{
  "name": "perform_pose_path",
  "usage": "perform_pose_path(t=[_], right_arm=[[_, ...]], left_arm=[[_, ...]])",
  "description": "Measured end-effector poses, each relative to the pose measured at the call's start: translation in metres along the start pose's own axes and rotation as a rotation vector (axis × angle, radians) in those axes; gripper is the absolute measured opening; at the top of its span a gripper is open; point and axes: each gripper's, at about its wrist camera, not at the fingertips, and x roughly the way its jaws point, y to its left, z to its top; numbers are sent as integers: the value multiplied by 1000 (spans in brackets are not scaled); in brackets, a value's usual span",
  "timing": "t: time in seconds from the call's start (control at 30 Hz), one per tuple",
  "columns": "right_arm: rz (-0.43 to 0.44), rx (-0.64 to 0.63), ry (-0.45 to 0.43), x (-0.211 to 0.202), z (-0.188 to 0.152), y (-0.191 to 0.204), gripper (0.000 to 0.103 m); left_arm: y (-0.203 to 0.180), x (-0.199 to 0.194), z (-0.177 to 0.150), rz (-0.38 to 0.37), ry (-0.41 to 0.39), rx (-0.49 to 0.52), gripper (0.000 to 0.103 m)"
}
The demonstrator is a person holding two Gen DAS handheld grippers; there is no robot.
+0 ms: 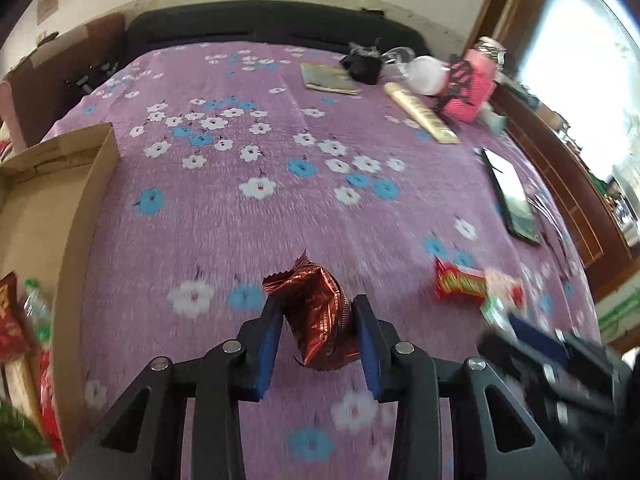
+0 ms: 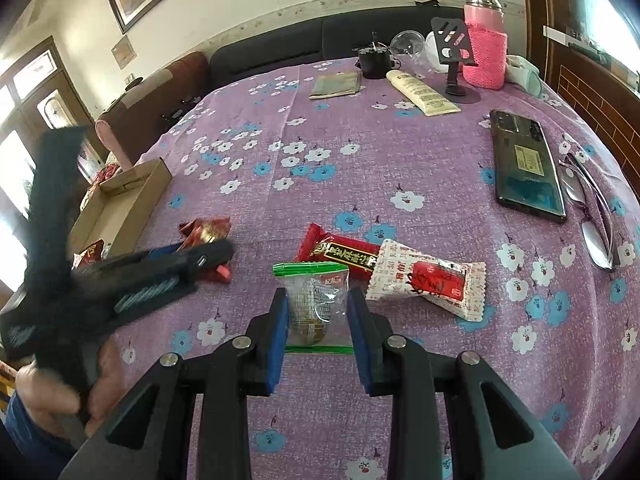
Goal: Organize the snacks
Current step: 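Carry the red-gold candy and clear bag over the cardboard tray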
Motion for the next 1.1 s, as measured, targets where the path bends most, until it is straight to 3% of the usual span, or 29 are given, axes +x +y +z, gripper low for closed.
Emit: perform_pose_path(t=[0.13,0.27,0.53,1.1], right_arm=[[28,-43,-41,-5,-2,10,28],[38,-114,-110,-12,-5,25,28],[52,-121,-156,-18,-4,28,28],[51,-110,-177,-20,-5,27,28]], left_arm=[[-1,-20,-22,13,-103,49,37],[1,-27,-19,-5,-160,46,37],[-4,-45,-23,63,-292,106,37],[-19,-58,-31,207,-418,197,38]])
